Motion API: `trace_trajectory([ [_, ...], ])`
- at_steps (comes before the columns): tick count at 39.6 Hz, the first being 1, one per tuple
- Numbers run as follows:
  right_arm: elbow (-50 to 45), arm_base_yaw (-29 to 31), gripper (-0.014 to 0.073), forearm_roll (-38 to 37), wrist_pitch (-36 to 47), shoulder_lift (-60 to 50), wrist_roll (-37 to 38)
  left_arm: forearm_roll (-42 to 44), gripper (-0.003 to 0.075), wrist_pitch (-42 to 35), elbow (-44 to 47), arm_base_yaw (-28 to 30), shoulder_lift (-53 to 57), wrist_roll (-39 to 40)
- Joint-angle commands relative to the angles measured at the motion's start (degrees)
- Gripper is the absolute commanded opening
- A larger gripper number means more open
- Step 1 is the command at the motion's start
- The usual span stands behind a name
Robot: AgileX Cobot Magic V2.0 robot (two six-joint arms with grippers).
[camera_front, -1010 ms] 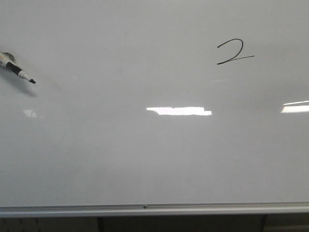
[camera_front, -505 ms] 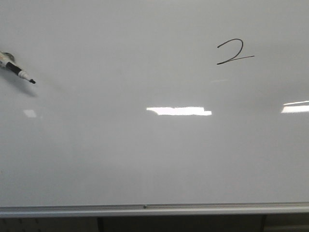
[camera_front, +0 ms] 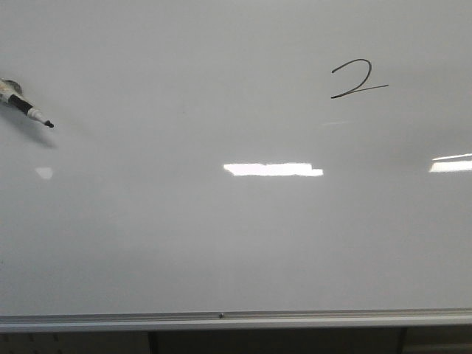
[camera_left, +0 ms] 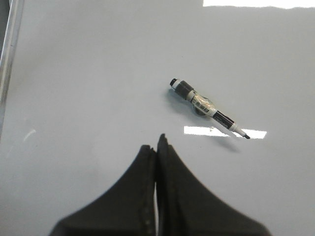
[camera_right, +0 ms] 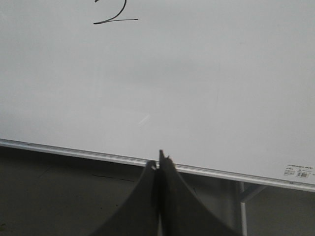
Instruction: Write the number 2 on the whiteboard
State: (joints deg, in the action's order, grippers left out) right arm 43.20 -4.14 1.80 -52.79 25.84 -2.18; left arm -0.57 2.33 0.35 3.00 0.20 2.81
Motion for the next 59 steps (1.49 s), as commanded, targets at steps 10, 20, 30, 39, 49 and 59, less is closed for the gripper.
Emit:
trace_trajectory([
  [10,1.5,0.3,-0.0069,-0.5,4.1,0.4,-0.2,4.1,-0.0019,-7.9,1.3,-3.3,1.1,0.5],
  [20,1.5,0.3,-0.0069,-0.5,4.1,0.4,-0.2,4.1,-0.0019,-7.9,1.3,-3.2,1.1,0.5],
  [30,1.5,0.3,-0.0069,-0.5,4.1,0.4,-0.2,0.6,-0.0019,-7.9,1.3,-3.2,1.0,-3.8],
  [39,1.5,0.3,-0.0069,-0.5,4.1,0.4,-0.2,-3.7,-0.0019,-7.3,1.3,-3.2,1.0,-9.2],
  [49,1.5,0.3,-0.0069,-0.5,4.1,0.4,-0.2,-3.7,-0.0019,-7.3,1.3,-3.2,1.0,-9.2],
  [59,1.5,0.3,-0.0069,-0.5,4.1,0.4,-0.2,-3.7,-0.0019,-7.3,1.3,-3.2,1.0,-9.2],
])
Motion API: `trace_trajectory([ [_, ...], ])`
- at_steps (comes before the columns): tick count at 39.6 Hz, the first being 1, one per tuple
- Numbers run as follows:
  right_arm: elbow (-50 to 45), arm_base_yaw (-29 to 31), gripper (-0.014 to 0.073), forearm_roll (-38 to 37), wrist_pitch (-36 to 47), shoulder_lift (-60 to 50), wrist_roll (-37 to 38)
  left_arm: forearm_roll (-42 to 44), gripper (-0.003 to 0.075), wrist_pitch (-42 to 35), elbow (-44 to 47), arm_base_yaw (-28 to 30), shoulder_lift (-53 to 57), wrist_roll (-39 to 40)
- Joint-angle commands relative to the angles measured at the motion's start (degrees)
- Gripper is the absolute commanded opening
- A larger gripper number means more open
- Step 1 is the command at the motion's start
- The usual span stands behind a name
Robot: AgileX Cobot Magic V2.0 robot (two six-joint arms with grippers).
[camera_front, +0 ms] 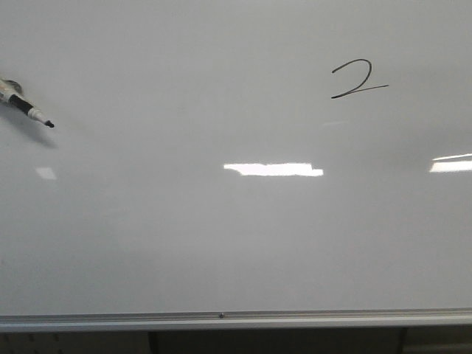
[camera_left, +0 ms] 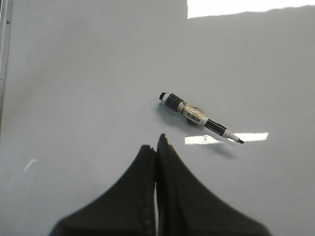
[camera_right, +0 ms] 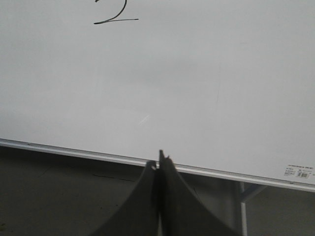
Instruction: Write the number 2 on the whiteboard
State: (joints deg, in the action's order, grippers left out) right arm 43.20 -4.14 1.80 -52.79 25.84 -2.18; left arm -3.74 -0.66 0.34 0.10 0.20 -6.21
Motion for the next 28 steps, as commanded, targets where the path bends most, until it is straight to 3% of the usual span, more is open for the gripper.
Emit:
trace_trajectory([
  [1,1.5,0.3,-0.0069,-0.5,4.1,0.4,-0.2,-0.6,-0.0019,-4.3,1.3,-0.3,1.0,-0.2],
  [16,-0.9,0.5,-0.0069,-1.2,6.0,-2.9,-0.3,-0.6,-0.0020,-4.3,1.3,-0.3,1.0,-0.2],
  [28,-23.1,3.9,-0.0069,-2.4,36.5,-18.6,-0.3,-0.6,-0.0020,-4.3,1.3,-0.3,1.0,-0.2],
])
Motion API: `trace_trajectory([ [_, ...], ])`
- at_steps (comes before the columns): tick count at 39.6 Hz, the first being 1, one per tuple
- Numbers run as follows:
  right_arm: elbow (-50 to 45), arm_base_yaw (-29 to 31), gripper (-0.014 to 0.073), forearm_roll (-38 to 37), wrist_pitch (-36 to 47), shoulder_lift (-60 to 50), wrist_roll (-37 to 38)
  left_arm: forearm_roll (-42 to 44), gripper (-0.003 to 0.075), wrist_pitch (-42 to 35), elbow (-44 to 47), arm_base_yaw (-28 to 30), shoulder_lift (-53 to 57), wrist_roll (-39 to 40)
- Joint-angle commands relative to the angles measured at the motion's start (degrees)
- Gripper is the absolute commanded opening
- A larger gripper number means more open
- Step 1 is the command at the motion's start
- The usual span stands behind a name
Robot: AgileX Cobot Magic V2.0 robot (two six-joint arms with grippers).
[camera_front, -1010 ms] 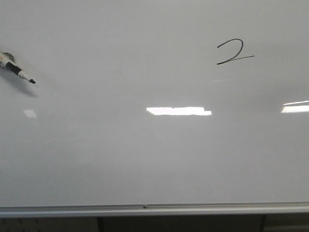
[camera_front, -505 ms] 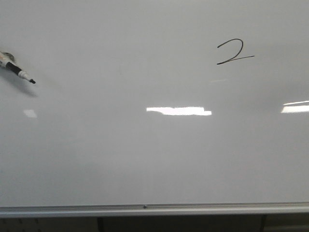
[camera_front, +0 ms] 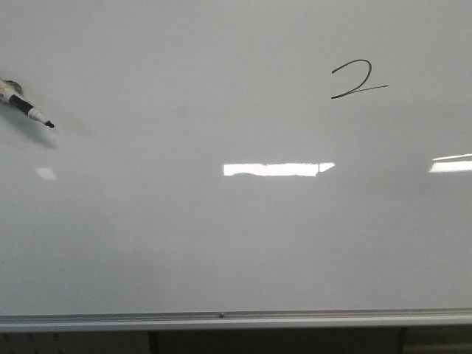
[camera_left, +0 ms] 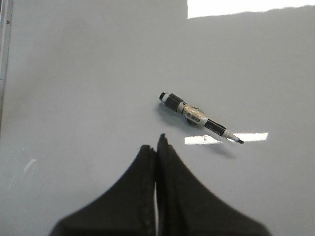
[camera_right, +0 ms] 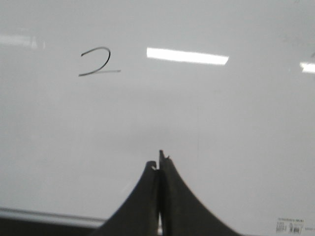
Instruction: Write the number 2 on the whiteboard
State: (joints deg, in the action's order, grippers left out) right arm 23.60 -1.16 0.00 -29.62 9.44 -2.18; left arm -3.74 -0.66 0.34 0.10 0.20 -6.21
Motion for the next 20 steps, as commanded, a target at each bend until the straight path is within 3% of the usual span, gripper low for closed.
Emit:
trace_trajectory([
  [1,-5.9,1.2,-0.0069,-0.6,15.4,-3.4,-0.3,-0.6,-0.0020,-4.3,1.3,-0.3,1.0,-0.2],
  [13,-23.7,2.8,-0.0069,-0.5,33.7,-10.9,-0.2,-0.6,-0.0019,-4.3,1.3,-0.3,1.0,-0.2],
  [20,-25.1,2.8,-0.0069,-0.3,33.7,-10.9,-0.2,-0.6,-0.0019,-4.3,1.3,-0.3,1.0,-0.2],
])
